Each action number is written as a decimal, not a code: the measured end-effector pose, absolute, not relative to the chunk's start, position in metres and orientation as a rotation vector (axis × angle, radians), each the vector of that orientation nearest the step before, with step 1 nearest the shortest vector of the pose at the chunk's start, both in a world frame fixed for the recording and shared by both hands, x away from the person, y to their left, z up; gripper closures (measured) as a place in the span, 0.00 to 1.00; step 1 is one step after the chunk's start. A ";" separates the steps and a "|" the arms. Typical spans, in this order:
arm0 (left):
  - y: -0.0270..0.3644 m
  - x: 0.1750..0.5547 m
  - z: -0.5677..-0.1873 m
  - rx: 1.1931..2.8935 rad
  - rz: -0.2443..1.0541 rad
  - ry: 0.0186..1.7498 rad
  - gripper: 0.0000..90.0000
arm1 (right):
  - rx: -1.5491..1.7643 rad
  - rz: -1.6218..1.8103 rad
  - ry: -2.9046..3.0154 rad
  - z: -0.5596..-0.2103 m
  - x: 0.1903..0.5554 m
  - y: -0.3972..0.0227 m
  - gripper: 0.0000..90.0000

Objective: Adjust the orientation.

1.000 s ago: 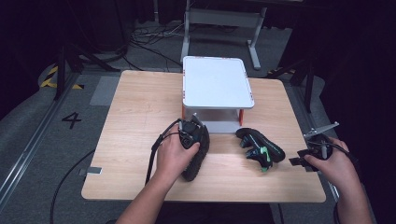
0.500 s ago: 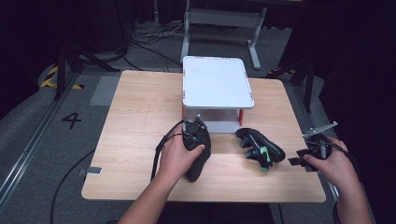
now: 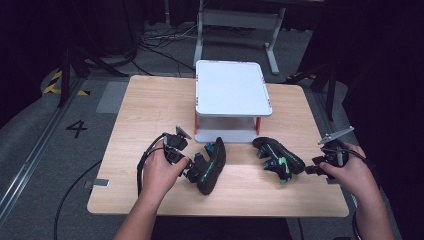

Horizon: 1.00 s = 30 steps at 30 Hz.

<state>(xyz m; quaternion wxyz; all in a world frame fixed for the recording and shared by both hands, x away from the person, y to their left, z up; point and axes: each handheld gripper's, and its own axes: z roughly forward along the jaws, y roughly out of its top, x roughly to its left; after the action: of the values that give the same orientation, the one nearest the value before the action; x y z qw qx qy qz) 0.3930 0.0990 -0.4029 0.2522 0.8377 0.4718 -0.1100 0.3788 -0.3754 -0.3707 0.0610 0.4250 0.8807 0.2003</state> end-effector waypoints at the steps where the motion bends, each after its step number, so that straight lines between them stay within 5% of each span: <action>1: 0.097 0.396 -0.409 2.282 -0.333 1.279 0.48 | 1.286 0.605 2.665 -0.370 0.379 -0.375 0.48; 7: 0.086 0.402 -0.413 2.294 -0.369 1.262 0.51 | 1.287 0.599 2.667 -0.372 0.380 -0.376 0.48; 9: 0.084 0.401 -0.414 2.300 -0.362 1.261 0.70 | 1.287 0.597 2.667 -0.372 0.379 -0.377 0.48; 14: 0.079 0.400 -0.410 2.349 -0.344 1.241 0.76 | 1.302 0.595 2.660 -0.373 0.376 -0.381 0.48; 18: 0.079 0.397 -0.405 2.285 -0.359 1.187 0.91 | 1.312 0.600 2.638 -0.370 0.372 -0.386 0.48; 30: 0.013 0.375 -0.384 2.450 -0.307 0.988 0.95 | 1.306 0.601 2.641 -0.370 0.370 -0.385 0.48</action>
<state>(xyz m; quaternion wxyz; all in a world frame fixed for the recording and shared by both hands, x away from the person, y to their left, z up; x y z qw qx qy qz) 0.3752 0.0129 -0.3844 0.2390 0.8946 0.3607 -0.1120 0.3703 -0.3848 -0.3699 0.0672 0.4332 0.8764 0.1995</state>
